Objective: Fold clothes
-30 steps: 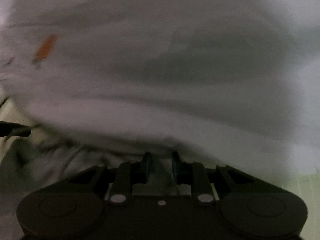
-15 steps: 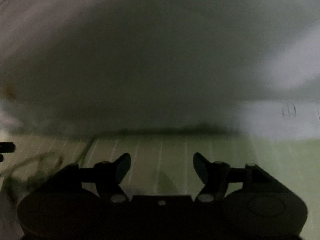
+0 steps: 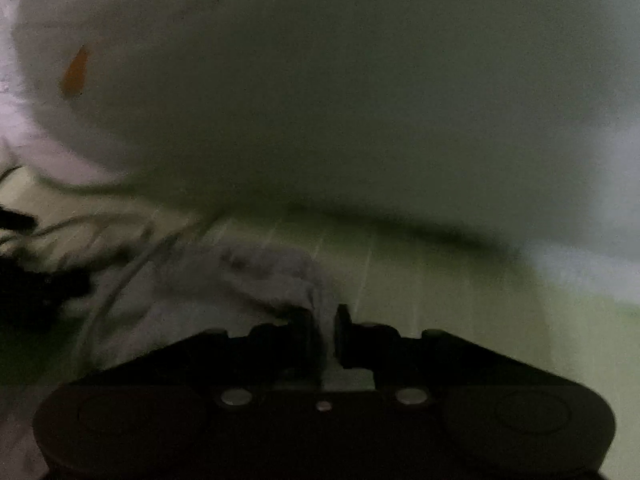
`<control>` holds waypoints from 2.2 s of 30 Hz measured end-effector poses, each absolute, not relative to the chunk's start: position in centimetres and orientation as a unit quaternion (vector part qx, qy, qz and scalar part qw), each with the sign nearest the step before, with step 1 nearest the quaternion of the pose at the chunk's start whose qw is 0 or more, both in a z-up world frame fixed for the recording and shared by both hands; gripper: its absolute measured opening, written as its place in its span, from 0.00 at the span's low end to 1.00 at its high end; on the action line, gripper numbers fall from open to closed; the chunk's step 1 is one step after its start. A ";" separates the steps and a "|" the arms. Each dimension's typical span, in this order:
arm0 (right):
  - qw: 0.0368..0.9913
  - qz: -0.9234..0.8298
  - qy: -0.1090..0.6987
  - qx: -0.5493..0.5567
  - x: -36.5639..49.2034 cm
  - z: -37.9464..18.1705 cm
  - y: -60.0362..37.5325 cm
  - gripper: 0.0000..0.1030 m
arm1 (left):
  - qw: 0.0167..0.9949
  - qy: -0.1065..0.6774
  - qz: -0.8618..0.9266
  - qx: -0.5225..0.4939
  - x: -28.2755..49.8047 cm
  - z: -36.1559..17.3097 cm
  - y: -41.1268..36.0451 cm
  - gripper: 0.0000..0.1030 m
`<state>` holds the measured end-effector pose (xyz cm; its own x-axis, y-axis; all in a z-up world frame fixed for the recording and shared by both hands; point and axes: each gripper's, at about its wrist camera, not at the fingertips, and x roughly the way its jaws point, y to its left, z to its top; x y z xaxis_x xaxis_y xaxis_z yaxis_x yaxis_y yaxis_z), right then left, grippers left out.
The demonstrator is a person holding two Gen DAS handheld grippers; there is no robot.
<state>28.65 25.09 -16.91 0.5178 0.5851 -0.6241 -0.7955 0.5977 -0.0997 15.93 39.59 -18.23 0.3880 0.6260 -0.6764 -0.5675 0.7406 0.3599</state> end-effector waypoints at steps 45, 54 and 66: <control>0.776 0.560 0.277 -0.086 16.6 -8.4 22.4 0.04 | 0.871 0.300 0.275 -0.275 2.4 -10.9 36.0 0.03; 0.739 0.500 0.428 -0.145 14.3 -14.3 17.1 0.08 | 0.824 0.404 0.242 -0.316 -1.0 -15.1 32.7 0.13; 0.777 0.509 0.339 -0.148 18.2 -14.2 26.9 0.38 | 0.854 0.308 0.303 -0.290 4.6 -14.5 39.3 0.50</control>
<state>18.19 26.94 -14.18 0.2512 0.6905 -0.6784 -0.8919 0.4374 0.1150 4.61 39.30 -14.52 0.6261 0.3384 -0.7025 -0.6964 0.6479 -0.3085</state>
